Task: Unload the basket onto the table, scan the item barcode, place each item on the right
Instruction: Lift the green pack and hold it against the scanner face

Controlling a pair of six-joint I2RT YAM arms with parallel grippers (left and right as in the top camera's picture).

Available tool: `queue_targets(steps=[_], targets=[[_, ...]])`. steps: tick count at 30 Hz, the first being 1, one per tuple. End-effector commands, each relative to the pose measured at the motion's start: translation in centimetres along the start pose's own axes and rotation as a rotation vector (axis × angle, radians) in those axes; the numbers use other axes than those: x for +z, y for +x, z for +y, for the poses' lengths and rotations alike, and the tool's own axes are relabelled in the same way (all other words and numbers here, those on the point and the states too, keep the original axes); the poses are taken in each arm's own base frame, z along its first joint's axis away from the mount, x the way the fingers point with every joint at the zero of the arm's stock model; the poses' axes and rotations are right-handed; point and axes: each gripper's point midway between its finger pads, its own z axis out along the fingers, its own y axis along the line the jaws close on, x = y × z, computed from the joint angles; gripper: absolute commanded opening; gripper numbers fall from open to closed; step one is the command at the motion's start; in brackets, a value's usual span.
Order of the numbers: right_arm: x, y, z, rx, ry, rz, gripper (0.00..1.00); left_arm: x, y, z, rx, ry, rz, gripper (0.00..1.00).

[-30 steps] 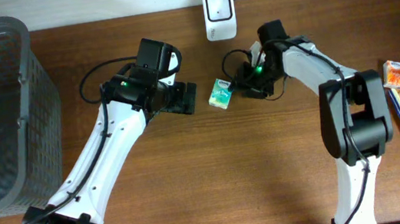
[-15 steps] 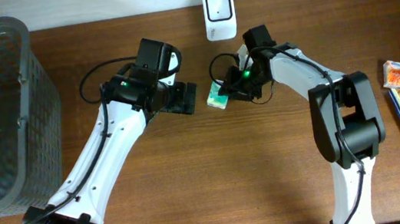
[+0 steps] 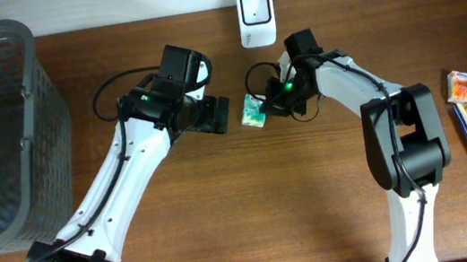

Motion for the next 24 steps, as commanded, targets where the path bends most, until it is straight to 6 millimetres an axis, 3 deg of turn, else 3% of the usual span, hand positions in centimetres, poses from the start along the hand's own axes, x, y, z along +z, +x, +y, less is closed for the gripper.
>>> queue_targets(steps=[1, 3, 9, 12, 24], targets=[[-0.5, 0.3, -0.3, -0.046, 0.044, 0.023, 0.04, -0.9, -0.8, 0.3, 0.011, -0.007, -0.030, 0.99], [-1.5, -0.1, 0.2, -0.073, 0.069, 0.024, 0.04, -0.9, -0.8, 0.3, 0.011, -0.007, -0.031, 0.99], [-5.1, -1.8, -1.6, -0.094, 0.322, -0.038, 0.04, -0.9, -0.8, 0.3, 0.010, -0.007, -0.031, 0.99], [-6.8, -3.0, -1.4, -0.123, 0.388, -0.081, 0.04, -0.9, -0.8, 0.3, 0.010, -0.007, -0.030, 0.99], [-15.2, -12.8, -2.2, -0.234, 0.765, -0.552, 0.04, -0.9, -0.8, 0.3, 0.010, -0.007, -0.031, 0.99]])
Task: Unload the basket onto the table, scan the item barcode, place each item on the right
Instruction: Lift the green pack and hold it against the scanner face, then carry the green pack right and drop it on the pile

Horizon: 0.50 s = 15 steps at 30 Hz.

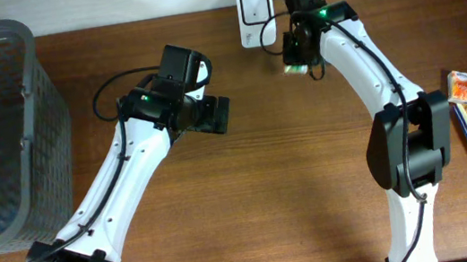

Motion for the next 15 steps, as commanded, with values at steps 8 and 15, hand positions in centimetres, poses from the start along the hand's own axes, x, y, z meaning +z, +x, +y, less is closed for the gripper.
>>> queue_targets(steps=[8, 15], targets=[[-3.0, -10.0, 2.1, -0.066, 0.046, -0.446, 0.04, -0.9, -0.8, 0.3, 0.011, -0.007, -0.030, 0.99], [-4.6, -12.8, 5.8, -0.265, 0.034, -0.617, 0.04, -0.9, -0.8, 0.3, 0.011, -0.007, -0.030, 0.99]])
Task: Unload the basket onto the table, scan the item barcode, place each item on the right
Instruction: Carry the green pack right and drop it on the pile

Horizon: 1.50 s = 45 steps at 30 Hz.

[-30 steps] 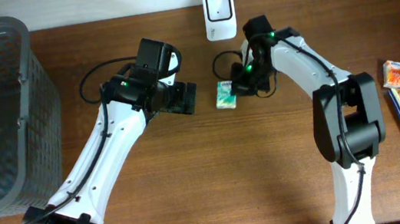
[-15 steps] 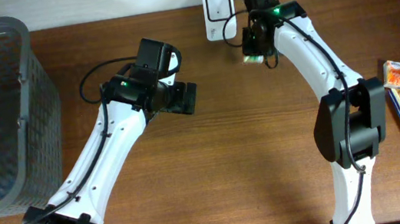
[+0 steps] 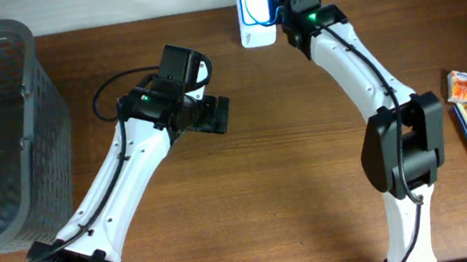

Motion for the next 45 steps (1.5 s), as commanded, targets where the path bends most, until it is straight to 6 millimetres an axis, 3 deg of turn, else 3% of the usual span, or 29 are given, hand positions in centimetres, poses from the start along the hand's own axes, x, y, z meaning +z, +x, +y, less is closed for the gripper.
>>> queue_targets(steps=[1, 5, 8, 25, 29, 31, 37, 41, 45], targets=[[0.4, -0.6, 2.3, -0.253, -0.012, -0.054, 0.04, -0.9, -0.9, 0.3, 0.010, -0.007, -0.032, 0.99], [2.0, 1.7, 4.2, -0.620, -0.025, -0.037, 0.04, -0.9, -0.8, 0.3, 0.010, -0.007, -0.031, 0.99], [2.8, 2.8, 4.3, -0.740, -0.017, -0.016, 0.04, -0.9, -0.9, 0.3, 0.010, -0.007, -0.032, 0.99], [2.4, 1.8, 1.8, -0.802, 0.182, -0.001, 0.04, -0.9, -0.9, 0.3, 0.010, -0.007, -0.032, 0.99], [1.5, 1.0, -1.9, -0.752, 0.374, 0.040, 0.04, -0.9, -0.9, 0.3, 0.010, -0.007, -0.032, 0.99], [0.3, 0.1, -4.1, -0.619, 0.415, 0.041, 0.04, -0.9, -0.9, 0.3, 0.010, -0.007, -0.032, 0.99], [-5.8, -3.5, -10.6, -0.321, 0.473, 0.034, 0.04, -0.9, -0.9, 0.3, 0.010, -0.007, -0.032, 0.99], [-11.2, -4.6, -18.8, -0.123, 0.575, 0.070, 0.04, -0.9, -0.8, 0.3, 0.010, -0.007, -0.031, 0.99], [-14.4, -0.5, -28.1, 0.115, 0.724, 0.207, 0.04, -0.9, -0.8, 0.2, 0.011, -0.006, -0.032, 0.99]])
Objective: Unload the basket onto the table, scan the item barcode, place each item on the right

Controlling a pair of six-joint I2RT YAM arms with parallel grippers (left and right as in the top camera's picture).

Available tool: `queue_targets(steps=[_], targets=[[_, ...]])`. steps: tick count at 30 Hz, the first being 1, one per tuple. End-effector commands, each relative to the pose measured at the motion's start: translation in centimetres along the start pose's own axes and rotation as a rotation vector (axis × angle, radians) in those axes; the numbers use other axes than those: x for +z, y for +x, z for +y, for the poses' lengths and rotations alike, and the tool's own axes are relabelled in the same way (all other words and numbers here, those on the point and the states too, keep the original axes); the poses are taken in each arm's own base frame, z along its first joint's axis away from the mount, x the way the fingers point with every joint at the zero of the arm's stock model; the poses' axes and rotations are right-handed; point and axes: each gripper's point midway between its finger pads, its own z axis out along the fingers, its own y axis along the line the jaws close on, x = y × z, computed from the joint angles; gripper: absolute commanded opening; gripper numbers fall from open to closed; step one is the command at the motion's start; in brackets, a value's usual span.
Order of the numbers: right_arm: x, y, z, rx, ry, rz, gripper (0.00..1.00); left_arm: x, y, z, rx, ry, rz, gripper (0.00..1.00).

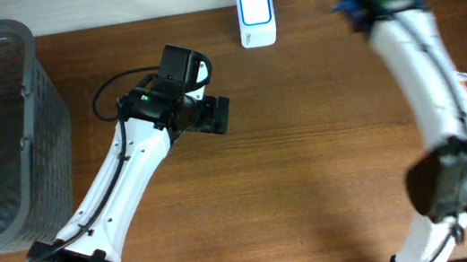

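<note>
The white barcode scanner [254, 6] stands at the table's far edge, its face glowing pale blue. My left gripper [219, 115] hovers over the middle of the table, open and with nothing in it. My right arm [403, 45] is smeared by motion and now reaches up the right side. Its wrist is at the top edge, well to the right of the scanner, and the fingers cannot be made out. The small green packet does not show anywhere.
A dark grey mesh basket [24, 82] fills the far left of the table. Several red and orange snack packets lie at the right edge, close to the right arm's elbow. Black cables loop around the left wrist.
My right arm has swung from in front of the scanner to the right, its wrist now at the top edge and blurred. The green packet is lost from view. The left arm has not moved.
First my right gripper held the green packet at mid-table, right beside the left gripper's fingers. Then it was up near the scanner with the packet, then right against the scanner's lit face. Now the arm is away to the right. The left arm stayed put throughout.
</note>
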Motion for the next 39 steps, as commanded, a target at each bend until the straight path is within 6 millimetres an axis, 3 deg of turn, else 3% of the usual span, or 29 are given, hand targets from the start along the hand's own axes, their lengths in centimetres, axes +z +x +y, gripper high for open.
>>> queue_targets(steps=[1, 6, 10, 14, 15, 16, 17, 18, 22, 26, 29, 34, 39], targets=[[3.1, 4.7, -7.6, 0.293, 0.126, 0.172, 0.04, -0.9, -0.8, 0.2, 0.013, -0.005, -0.031, 0.99], [7.1, 13.0, -13.2, 0.544, 0.110, 0.447, 0.04, -0.9, -0.8, 0.2, 0.013, -0.005, -0.031, 0.99], [9.6, 18.8, -15.5, 0.688, 0.047, 0.609, 0.04, -0.9, -0.8, 0.2, 0.013, -0.005, -0.031, 0.99], [10.7, 21.8, -17.1, 0.759, 0.038, 0.674, 0.05, -0.9, -0.8, 0.2, 0.013, -0.005, -0.031, 0.99], [10.7, 22.0, -17.3, 0.765, 0.042, 0.677, 0.15, -0.9, -0.8, 0.2, 0.013, -0.005, -0.031, 0.99], [10.7, 22.0, -17.3, 0.764, 0.041, 0.677, 0.37, -0.9, -0.8, 0.2, 0.013, -0.005, -0.031, 0.99], [10.7, 22.0, -17.2, 0.765, 0.037, 0.677, 0.83, -0.9, -0.8, 0.2, 0.013, -0.005, -0.031, 0.99], [10.7, 22.0, -17.1, 0.765, 0.032, 0.679, 0.99, -0.9, -0.8, 0.2, 0.013, -0.005, -0.031, 0.99], [9.6, 21.7, -16.9, 0.767, 0.008, 0.689, 0.99, -0.9, -0.8, 0.2, 0.013, -0.005, -0.031, 0.99], [6.0, 19.4, -20.0, 0.778, 0.072, 0.587, 0.98, -0.9, -0.9, 0.4, 0.009, -0.008, -0.031, 0.99], [0.9, 17.1, -21.4, 0.846, 0.053, 0.500, 0.98, -0.9, -0.8, -0.4, 0.024, 0.001, -0.030, 0.99], [-7.3, 15.0, -21.0, 0.838, -0.028, 0.407, 0.98, -0.9, -0.7, -1.2, 0.042, 0.011, -0.030, 0.99], [-14.5, 14.5, -18.4, 0.753, -0.151, 0.345, 0.98, -0.9, -0.7, -1.3, 0.044, 0.012, -0.030, 0.99]])
